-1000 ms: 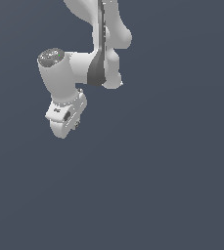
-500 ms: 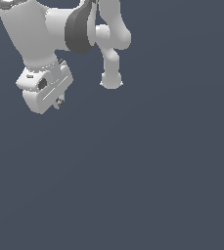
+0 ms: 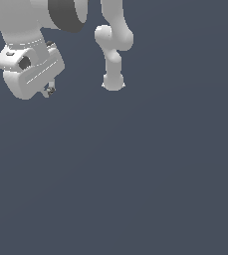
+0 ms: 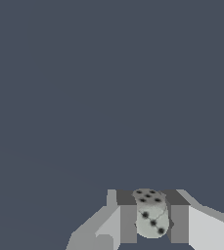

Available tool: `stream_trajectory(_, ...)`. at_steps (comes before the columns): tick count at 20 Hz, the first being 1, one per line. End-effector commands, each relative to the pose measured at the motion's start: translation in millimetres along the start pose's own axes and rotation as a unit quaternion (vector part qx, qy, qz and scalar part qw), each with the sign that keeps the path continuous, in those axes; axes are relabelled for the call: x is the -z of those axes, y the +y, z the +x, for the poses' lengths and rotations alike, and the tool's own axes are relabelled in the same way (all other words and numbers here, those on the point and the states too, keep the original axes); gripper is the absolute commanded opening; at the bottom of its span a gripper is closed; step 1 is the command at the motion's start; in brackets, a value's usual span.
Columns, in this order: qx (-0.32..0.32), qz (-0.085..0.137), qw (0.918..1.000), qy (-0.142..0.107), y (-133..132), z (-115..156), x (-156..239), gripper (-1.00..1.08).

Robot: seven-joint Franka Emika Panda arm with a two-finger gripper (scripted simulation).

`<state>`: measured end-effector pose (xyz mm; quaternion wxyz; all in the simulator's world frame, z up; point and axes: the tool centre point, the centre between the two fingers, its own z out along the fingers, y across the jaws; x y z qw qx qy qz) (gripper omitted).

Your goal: Pick up the object and move it to a goal position.

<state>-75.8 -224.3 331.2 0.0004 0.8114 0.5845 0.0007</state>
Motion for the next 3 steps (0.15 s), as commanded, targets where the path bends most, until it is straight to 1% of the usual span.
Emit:
stream_trajectory(1, 0.000, 0.001, 1.0000, 0.000, -0.2, -2.6, 5.1, -1.00)
stream_trajectory(3, 0.000, 0.001, 1.0000, 0.000, -0.2, -3.1, 6.2, -1.00)
